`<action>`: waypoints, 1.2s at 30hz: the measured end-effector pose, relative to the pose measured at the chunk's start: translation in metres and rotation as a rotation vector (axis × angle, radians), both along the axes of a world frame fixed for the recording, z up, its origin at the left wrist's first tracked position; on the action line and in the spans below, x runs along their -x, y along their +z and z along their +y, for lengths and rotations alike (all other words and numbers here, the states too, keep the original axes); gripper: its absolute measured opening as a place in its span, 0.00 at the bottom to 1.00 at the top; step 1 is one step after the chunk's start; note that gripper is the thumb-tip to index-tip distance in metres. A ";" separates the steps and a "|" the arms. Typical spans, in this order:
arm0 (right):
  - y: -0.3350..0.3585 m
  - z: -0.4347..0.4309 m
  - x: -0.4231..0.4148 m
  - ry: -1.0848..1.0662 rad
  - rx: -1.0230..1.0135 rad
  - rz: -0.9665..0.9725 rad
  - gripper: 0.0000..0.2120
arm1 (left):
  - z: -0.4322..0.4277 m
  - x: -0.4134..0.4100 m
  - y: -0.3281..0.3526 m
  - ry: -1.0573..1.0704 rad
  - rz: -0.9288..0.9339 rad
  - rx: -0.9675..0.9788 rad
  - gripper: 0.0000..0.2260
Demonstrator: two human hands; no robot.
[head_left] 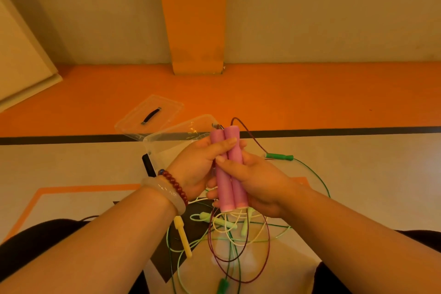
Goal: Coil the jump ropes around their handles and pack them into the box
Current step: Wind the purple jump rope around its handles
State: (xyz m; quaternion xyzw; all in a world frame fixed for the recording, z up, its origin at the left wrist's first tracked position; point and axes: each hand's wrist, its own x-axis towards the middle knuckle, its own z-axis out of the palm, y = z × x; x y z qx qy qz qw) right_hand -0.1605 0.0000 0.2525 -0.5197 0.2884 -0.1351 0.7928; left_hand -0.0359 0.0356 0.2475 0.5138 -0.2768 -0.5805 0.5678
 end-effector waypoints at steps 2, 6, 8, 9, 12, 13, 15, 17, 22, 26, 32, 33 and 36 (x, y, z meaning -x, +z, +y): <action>-0.002 -0.002 -0.002 -0.012 0.011 -0.007 0.10 | -0.002 -0.001 -0.002 -0.009 0.022 -0.020 0.16; -0.005 -0.008 -0.008 -0.049 0.052 -0.013 0.11 | -0.005 -0.003 0.004 0.006 0.019 -0.037 0.14; -0.004 -0.011 -0.010 -0.068 0.105 0.031 0.13 | -0.010 -0.005 0.006 0.037 0.034 -0.025 0.13; -0.004 -0.013 -0.010 -0.084 0.211 0.115 0.14 | -0.012 -0.007 0.006 0.066 0.066 -0.008 0.12; 0.000 -0.022 -0.007 -0.255 0.539 0.362 0.21 | -0.016 -0.016 0.008 0.124 0.141 0.036 0.09; 0.002 -0.028 -0.004 -0.361 0.593 0.379 0.21 | -0.016 -0.019 0.009 0.108 0.120 0.036 0.08; 0.003 -0.043 0.002 -0.535 0.688 0.359 0.16 | -0.013 -0.022 0.012 0.036 0.102 0.020 0.08; 0.003 -0.060 0.009 -0.533 0.788 0.327 0.12 | -0.008 -0.022 0.014 -0.062 0.121 0.001 0.11; -0.010 -0.069 0.005 -0.228 0.746 0.256 0.33 | 0.003 -0.017 0.017 -0.247 0.101 -0.014 0.15; -0.025 -0.065 -0.005 -0.099 0.773 0.271 0.15 | 0.006 -0.020 0.019 -0.313 0.079 -0.009 0.16; -0.021 -0.074 0.003 -0.156 0.838 0.283 0.07 | 0.001 -0.032 0.017 -0.209 0.012 -0.031 0.10; -0.019 -0.076 0.005 -0.159 0.846 0.281 0.07 | 0.001 -0.033 0.017 -0.224 0.007 -0.027 0.10; -0.014 -0.076 0.005 -0.184 0.843 0.277 0.09 | -0.001 -0.031 0.018 -0.197 -0.004 0.008 0.10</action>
